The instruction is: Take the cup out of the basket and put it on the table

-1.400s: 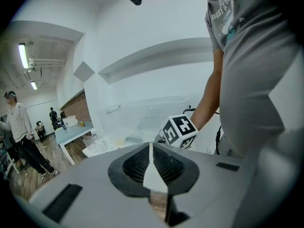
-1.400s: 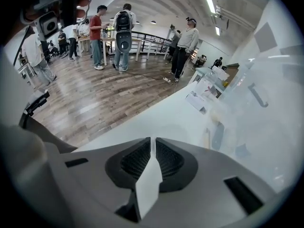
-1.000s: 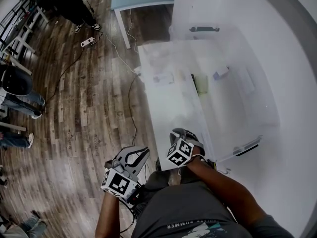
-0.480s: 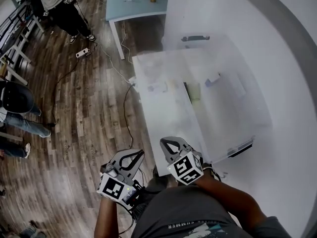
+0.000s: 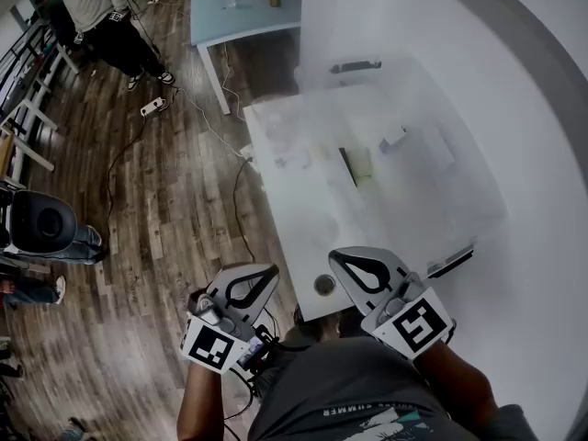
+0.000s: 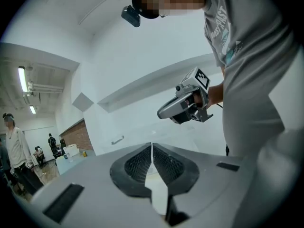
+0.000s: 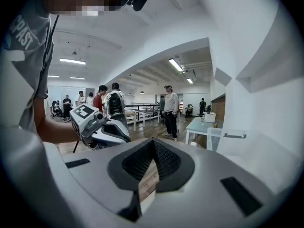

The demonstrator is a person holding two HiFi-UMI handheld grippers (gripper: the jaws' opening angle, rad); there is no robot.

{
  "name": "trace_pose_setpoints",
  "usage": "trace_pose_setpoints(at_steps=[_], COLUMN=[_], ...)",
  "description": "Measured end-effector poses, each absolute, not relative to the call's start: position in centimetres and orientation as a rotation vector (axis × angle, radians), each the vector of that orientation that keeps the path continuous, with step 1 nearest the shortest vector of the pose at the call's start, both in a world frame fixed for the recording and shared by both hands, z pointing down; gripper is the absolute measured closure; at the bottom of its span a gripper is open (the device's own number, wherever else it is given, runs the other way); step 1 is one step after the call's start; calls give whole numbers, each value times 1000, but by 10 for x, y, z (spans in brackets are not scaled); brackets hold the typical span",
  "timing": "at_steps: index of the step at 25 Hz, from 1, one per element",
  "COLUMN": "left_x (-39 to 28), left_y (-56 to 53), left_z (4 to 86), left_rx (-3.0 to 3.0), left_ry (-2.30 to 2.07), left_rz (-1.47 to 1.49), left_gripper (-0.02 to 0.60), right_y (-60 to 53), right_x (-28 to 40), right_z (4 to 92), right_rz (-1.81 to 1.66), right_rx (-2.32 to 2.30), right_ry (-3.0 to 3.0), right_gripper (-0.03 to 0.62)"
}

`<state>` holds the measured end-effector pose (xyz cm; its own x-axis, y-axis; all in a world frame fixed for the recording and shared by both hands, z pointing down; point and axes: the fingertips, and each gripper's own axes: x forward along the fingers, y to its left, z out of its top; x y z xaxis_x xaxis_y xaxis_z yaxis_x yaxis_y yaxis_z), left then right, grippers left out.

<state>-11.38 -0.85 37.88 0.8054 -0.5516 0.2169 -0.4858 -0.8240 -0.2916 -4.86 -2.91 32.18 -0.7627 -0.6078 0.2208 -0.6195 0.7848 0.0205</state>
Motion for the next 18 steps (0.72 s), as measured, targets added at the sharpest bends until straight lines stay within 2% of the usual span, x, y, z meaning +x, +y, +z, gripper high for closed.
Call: trace_pose_setpoints(at_steps=[18], left_x=[-82], left_y=[4], left_z=[351], left_rx=[-2743], left_ry=[840], left_rz=[-436], left_gripper=[565], right_y=[13], right_x=[50], right_z=[262], right_rz=[12], right_rx=[1100], right_ry=[-2731], right_gripper=[583])
